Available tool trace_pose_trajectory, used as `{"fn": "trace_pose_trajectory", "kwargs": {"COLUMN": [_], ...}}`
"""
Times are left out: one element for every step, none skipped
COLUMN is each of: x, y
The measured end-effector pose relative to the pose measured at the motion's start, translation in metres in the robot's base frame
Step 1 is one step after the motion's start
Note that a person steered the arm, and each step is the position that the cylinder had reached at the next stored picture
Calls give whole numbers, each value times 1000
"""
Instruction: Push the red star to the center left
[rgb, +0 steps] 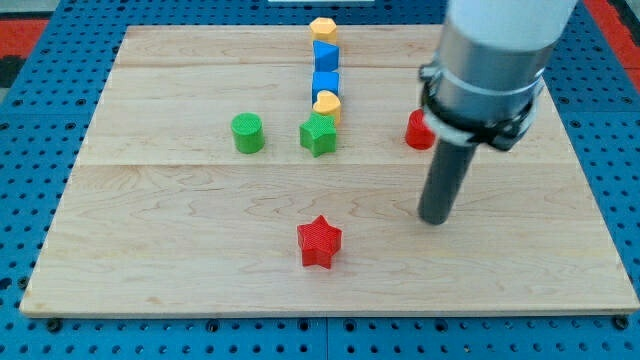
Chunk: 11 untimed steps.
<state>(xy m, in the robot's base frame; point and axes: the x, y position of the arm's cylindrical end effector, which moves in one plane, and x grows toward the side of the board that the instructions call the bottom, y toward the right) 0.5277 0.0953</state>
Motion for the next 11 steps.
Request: {"fn": "trace_pose_trajectory", "kwargs": {"x": [24,37,28,3,-42,-15,-5,-5,9,-18,-61], "y": [-69,-82,-165,-226,-273,-259,-287,-313,-327,-339,-324]}}
